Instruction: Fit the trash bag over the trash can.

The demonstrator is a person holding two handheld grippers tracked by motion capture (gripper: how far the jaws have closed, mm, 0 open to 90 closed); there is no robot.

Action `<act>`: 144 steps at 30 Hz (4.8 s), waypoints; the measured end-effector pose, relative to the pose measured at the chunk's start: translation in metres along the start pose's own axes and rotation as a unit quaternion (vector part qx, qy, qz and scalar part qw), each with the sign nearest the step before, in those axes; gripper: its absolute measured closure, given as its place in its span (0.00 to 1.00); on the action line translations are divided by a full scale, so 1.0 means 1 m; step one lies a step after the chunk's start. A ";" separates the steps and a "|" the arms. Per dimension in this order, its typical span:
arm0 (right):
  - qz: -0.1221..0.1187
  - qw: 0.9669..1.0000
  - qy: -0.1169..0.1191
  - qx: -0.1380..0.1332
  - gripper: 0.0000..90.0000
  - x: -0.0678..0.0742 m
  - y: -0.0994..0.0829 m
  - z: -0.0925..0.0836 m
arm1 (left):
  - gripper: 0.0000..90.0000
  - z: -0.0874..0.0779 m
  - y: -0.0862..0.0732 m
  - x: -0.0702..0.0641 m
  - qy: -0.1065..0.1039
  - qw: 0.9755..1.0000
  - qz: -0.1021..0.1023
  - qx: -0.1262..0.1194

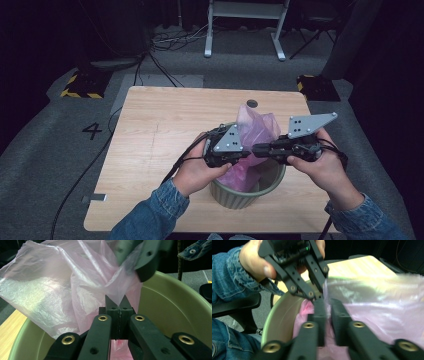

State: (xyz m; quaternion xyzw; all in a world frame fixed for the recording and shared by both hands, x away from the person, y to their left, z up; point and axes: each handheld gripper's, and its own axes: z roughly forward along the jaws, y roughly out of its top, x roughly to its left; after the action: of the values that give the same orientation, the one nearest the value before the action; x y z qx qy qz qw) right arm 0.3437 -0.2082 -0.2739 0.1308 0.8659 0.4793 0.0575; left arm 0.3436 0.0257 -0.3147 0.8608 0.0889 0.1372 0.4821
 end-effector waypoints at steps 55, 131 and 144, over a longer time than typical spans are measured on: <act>-0.006 0.995 -0.059 -0.081 0.65 -0.020 -0.003 -0.056 | 1.00 -0.035 -0.027 0.002 -0.022 0.998 0.024 -0.048; 0.071 0.988 -0.133 -0.028 0.91 -0.022 -0.057 -0.082 | 0.31 -0.173 -0.049 0.000 0.034 0.986 -0.046 -0.157; 0.065 0.989 -0.124 -0.046 0.73 -0.027 -0.063 -0.071 | 0.50 -0.121 -0.066 0.026 0.059 0.996 -0.041 -0.061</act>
State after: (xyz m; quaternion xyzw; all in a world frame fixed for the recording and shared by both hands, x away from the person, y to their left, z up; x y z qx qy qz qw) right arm 0.3427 -0.3056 -0.2895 0.2425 0.8187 0.5015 0.1392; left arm 0.3275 0.1649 -0.3065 0.8159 0.1440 0.1728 0.5327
